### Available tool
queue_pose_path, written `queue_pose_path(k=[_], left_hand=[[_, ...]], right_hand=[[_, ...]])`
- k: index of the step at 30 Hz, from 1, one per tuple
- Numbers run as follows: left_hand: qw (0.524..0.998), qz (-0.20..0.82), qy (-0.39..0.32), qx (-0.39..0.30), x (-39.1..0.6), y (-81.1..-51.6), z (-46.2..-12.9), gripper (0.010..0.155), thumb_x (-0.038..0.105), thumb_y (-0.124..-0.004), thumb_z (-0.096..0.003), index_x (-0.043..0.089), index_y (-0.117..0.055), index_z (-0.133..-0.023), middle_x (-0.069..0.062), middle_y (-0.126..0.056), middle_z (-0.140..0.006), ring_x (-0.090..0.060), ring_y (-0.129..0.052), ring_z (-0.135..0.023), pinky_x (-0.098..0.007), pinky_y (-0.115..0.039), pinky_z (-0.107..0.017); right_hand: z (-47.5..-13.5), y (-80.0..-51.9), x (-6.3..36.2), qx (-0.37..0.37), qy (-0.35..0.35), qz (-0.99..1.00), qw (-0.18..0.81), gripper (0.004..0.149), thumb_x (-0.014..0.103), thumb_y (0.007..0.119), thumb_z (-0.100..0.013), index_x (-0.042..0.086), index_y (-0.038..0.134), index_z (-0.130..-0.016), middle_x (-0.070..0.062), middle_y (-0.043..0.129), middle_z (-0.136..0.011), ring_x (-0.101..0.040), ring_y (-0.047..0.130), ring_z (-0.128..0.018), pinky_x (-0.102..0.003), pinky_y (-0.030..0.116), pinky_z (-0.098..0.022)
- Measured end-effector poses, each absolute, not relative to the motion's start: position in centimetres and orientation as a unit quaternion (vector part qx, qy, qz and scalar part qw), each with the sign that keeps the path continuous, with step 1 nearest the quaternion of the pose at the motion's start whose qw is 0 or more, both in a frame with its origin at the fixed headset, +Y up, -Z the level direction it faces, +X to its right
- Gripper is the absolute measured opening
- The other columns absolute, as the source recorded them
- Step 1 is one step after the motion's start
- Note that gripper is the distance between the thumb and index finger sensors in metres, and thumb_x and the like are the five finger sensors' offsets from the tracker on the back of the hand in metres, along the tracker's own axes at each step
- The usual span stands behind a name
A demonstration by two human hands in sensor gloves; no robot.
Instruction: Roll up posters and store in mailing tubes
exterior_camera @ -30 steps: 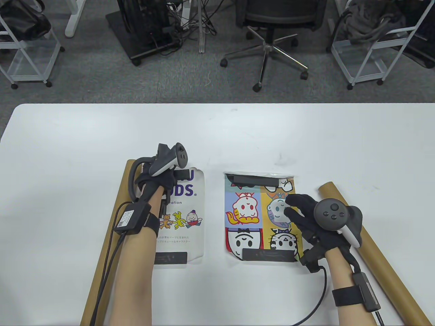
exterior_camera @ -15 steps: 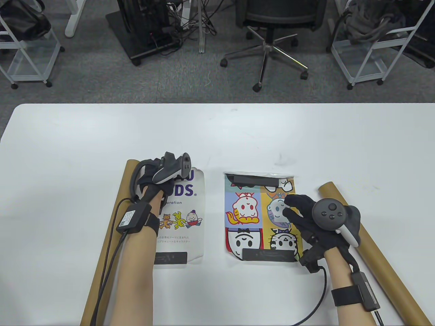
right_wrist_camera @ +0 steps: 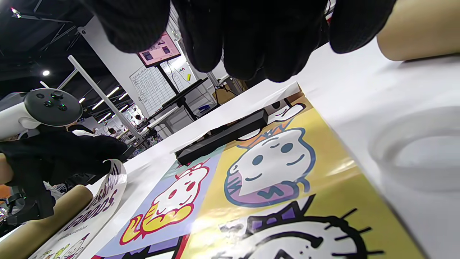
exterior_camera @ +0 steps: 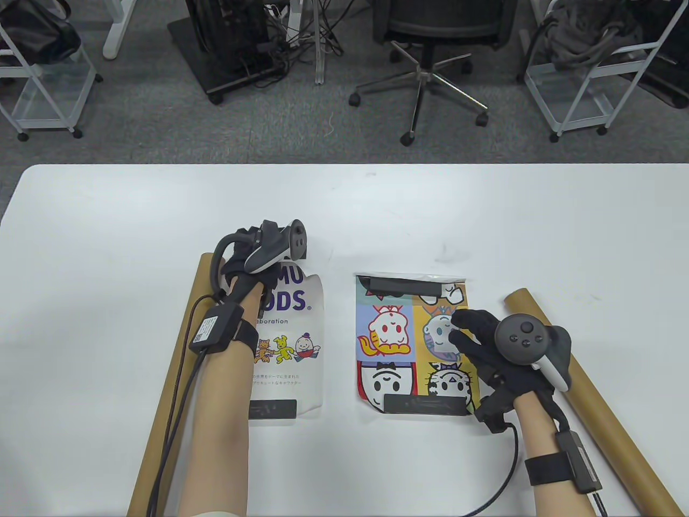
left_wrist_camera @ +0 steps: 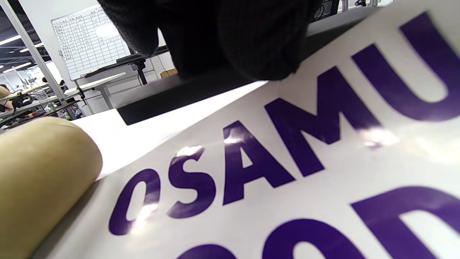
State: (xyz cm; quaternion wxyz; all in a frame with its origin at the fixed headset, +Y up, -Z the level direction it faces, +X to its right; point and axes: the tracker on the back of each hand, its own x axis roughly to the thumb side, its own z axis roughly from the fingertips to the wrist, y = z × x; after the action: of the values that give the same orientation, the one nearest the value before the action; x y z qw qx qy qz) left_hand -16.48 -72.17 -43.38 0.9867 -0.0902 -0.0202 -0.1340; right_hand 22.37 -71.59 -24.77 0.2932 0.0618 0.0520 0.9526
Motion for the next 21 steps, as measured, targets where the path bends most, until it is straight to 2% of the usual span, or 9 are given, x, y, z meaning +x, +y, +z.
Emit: queue_pose_path(k=[11,15,17,21], left_hand=[[0.981,-0.148,-0.016,-0.127,-16.2,-75.2,-44.7,0.063,0.034,-0.078,-0.0506,0.046,-0.054,-0.108,0.016,-0.063,-0.118,-0.015,-0.072,-0.114,-0.046,-0.056,-0.091],[0.979,-0.154,-0.022,-0.131,-16.2,-74.1,-44.5,0.063,0.033,-0.077,-0.0529,0.046,-0.052,-0.11,0.015,-0.063,-0.121,-0.015,-0.074,-0.115,-0.049,-0.058,-0.089],[0.982,-0.157,-0.02,-0.099,-16.5,-72.8,-44.0,0.062,0.031,-0.075,-0.054,0.043,-0.052,-0.111,0.013,-0.063,-0.121,-0.018,-0.075,-0.114,-0.049,-0.059,-0.088],[0.983,-0.16,-0.019,-0.086,-17.8,-69.5,-41.9,0.062,0.032,-0.073,-0.055,0.038,-0.051,-0.113,0.007,-0.062,-0.122,-0.022,-0.075,-0.113,-0.05,-0.06,-0.087]], right_hand=[[-24.8,-71.6,22.5,0.056,0.057,0.953,0.293,0.058,0.041,0.068,-0.054,0.008,0.064,-0.102,-0.024,0.07,-0.106,-0.054,0.073,-0.092,-0.076,0.055,-0.066],[-24.8,-71.5,22.5,0.054,0.057,0.953,0.292,0.057,0.041,0.068,-0.054,0.008,0.064,-0.102,-0.024,0.07,-0.106,-0.054,0.073,-0.092,-0.076,0.055,-0.066],[-24.7,-71.5,22.5,0.056,0.055,0.953,0.293,0.057,0.04,0.068,-0.054,0.008,0.064,-0.101,-0.024,0.07,-0.105,-0.054,0.073,-0.091,-0.076,0.055,-0.066],[-24.5,-71.0,22.3,0.065,0.046,0.956,0.281,0.057,0.04,0.068,-0.054,0.008,0.064,-0.102,-0.024,0.07,-0.106,-0.054,0.073,-0.092,-0.076,0.055,-0.066]])
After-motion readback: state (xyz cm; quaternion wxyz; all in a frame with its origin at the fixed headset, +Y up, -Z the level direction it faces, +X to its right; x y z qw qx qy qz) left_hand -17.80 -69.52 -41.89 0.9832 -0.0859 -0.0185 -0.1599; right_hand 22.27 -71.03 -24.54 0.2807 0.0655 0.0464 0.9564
